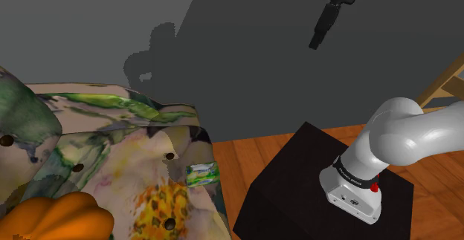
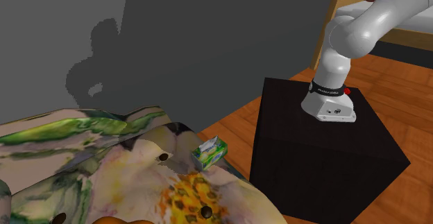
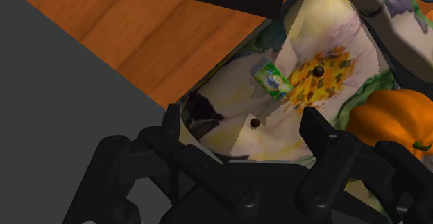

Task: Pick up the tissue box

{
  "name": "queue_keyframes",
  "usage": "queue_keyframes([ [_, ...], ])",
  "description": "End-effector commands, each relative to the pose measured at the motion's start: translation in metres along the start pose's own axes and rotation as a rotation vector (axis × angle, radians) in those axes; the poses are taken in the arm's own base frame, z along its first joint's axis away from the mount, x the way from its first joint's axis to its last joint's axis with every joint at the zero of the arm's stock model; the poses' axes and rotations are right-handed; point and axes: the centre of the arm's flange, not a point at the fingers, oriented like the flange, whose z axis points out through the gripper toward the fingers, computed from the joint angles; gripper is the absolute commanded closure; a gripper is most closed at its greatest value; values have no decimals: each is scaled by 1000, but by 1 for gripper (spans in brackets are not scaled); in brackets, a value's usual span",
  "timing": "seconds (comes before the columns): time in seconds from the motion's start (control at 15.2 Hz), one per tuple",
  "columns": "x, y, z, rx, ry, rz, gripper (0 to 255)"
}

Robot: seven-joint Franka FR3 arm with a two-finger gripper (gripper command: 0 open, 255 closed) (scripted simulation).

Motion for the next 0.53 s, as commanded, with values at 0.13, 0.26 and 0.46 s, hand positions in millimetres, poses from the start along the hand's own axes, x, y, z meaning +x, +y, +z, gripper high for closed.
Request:
queue_keyframes([
  [0.13, 12, -11, 22, -11, -4, -28, 0],
  [0.26, 23, -22, 44, -23, -7, -56, 0],
  [0.46, 40, -39, 78, -40, -13, -98, 0],
])
